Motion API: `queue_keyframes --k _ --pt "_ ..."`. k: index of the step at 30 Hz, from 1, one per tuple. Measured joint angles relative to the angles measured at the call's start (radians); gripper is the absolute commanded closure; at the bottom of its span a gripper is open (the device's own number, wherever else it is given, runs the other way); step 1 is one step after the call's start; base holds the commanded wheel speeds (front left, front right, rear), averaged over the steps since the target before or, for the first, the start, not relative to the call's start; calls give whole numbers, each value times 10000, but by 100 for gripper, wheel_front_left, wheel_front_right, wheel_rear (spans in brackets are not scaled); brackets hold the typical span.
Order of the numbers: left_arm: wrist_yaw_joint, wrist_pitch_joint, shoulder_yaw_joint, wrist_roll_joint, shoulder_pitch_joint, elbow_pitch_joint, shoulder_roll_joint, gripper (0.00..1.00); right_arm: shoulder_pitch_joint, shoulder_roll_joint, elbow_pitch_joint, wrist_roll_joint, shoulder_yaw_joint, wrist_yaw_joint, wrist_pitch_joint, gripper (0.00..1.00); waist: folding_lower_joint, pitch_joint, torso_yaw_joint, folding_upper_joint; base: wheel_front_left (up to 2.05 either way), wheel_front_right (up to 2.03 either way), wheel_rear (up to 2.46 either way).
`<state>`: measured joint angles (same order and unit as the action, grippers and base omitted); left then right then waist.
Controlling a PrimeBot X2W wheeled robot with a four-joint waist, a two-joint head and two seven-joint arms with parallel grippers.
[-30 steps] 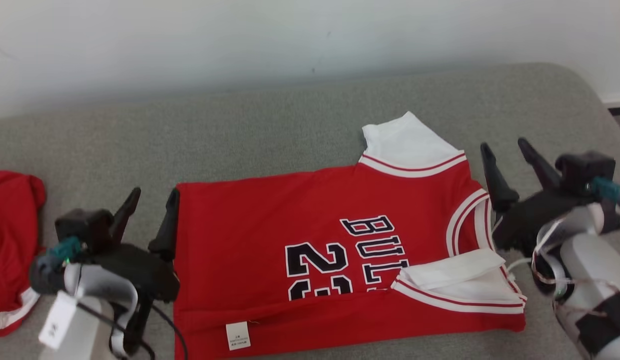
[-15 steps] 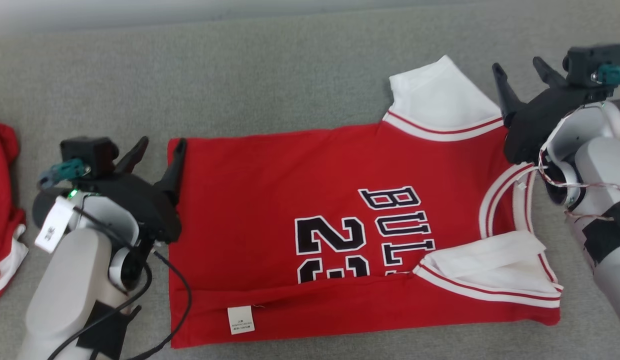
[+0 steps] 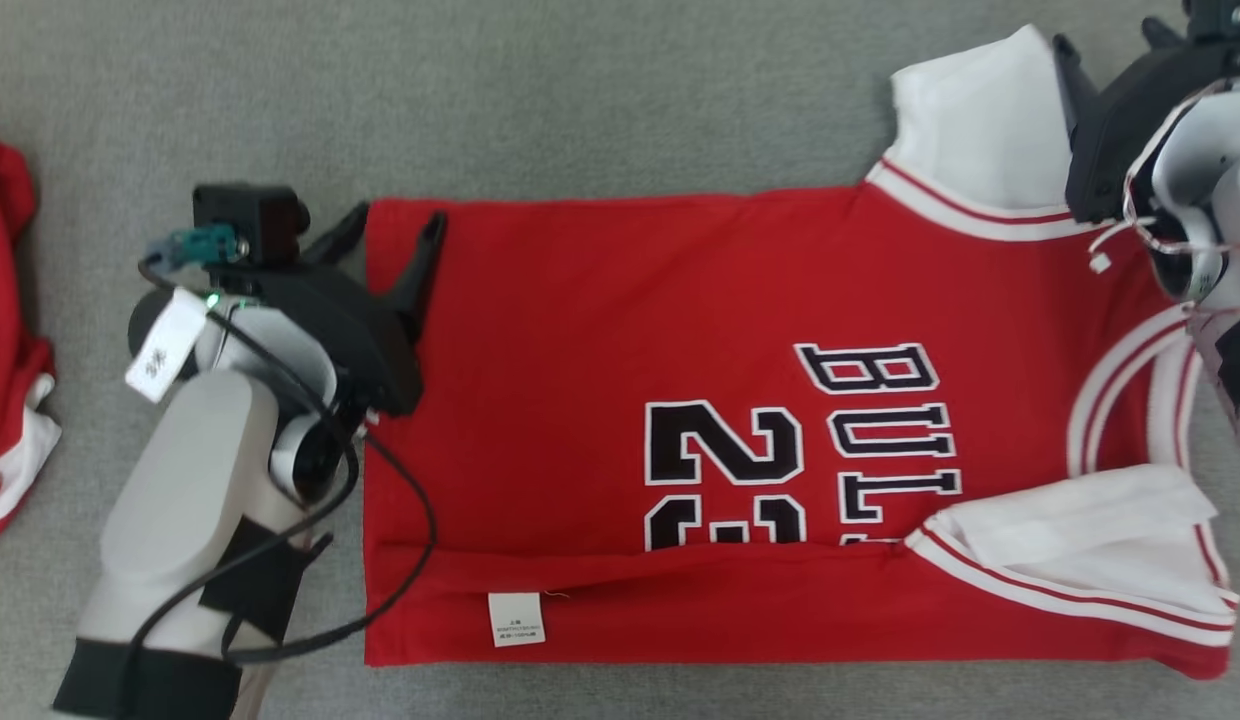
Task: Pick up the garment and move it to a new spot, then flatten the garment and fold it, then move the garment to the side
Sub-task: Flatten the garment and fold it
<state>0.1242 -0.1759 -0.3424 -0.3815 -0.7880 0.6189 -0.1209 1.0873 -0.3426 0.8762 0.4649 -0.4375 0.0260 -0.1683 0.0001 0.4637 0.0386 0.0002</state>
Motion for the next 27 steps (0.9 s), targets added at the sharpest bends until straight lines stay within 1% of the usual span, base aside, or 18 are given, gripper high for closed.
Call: queue_keyframes --k 2,3,5,6,9,11,13,18,27 --pt "4 -92 -33 -98 -276 117 96 0 293 40 293 -10 -56 -10 -138 0 0 209 109 1 0 0 0" --pt "4 -98 -52 -117 -407 165 150 36 383 58 399 -17 -77 -8 -184 11 0 313 162 0 0 0 0" --pt "8 -100 -84 -182 -657 263 198 87 564 127 662 -105 -144 0 -268 98 -1 525 262 0 0 0 0" --pt "10 -117 -132 -190 -788 349 190 100 649 192 786 -105 -153 0 -280 100 -1 626 307 0 0 0 0" --pt "82 -82 -71 -339 -1073 564 159 100 917 383 1124 -105 -165 -2 -328 100 -1 894 424 -1 0 0 0" --pt "86 -67 -201 -362 -1202 625 155 100 1043 357 1302 -105 -165 -15 -276 100 -3 1007 496 -3 0 0 0" --pt "86 -6 -305 -500 -1245 677 140 100 1118 318 1471 -105 -165 -104 -234 100 -4 1071 551 -3 0 0 0" --pt "142 153 -560 -721 -1401 823 0 100 1225 353 1722 -105 -169 -267 121 100 -3 1060 520 -3 0 0 0" --pt "127 782 -901 -798 -1460 1057 -75 100 1303 470 2165 -92 -111 -531 982 100 0 916 515 -1 0 0 0"
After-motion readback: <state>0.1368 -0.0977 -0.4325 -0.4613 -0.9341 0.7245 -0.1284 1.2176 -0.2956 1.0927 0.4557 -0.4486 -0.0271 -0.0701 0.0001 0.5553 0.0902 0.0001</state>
